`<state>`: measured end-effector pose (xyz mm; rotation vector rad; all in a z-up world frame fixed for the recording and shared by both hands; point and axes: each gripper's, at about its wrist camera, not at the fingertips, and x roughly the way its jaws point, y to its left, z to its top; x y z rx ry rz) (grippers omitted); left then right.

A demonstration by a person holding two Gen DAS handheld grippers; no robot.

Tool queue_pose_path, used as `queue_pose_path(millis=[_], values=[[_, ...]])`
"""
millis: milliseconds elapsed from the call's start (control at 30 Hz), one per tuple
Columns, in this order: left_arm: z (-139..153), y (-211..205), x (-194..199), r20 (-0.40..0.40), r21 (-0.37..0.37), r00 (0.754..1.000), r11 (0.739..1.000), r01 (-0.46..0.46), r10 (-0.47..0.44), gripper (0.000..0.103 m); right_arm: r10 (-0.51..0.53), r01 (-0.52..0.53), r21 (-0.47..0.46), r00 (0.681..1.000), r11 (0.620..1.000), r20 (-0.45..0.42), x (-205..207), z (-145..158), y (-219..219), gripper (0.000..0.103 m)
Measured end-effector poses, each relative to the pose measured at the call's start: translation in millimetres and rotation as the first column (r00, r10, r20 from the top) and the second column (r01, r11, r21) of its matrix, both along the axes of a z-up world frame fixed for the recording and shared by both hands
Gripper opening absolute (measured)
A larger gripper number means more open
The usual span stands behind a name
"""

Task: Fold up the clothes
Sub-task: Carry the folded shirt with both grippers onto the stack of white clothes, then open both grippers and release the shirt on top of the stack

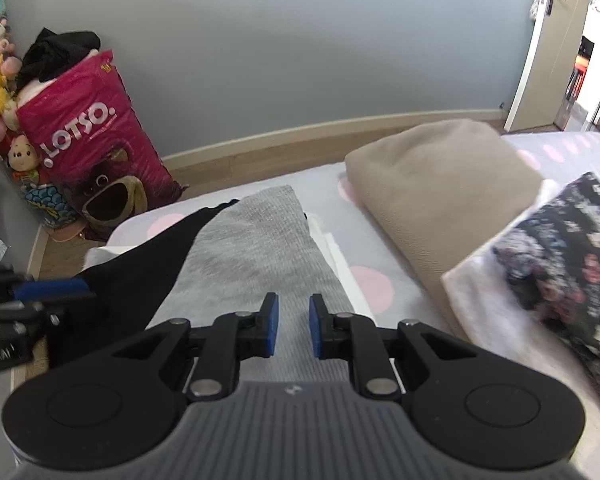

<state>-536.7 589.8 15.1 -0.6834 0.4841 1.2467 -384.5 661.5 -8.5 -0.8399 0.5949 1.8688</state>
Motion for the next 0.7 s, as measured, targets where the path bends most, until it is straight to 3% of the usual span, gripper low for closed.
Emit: queue_pose_path(millis=[133,267,400,700], values=[[20,-25,23,0.033,0.037,0.994,0.994,0.107,-0.108,0.019,-0.005,0.005,0.002,1.000,1.000,-0.009,15,6,-25,0.019],[18,-36,51,0.018,0.031,0.980,0.980,0.197,-0.197,0.019,-0.051,0.051,0.008,0.998,0.999,0.042,22,-7,-39,0.019],[1,-33,65,-0.078,-0.021,0.974,0.978,0.210,-0.211,0.018,-0.097,0.099,-0.047,0.995,0.994,0.033,34,-27,-37,0.018],[-21,-36,60,-0.134,-0.071,0.963,0.972,0.224,-0.232,0.013,-0.163,0.162,-0.109,0.987,0.981,-0.001,52,-50,-30,0.017]])
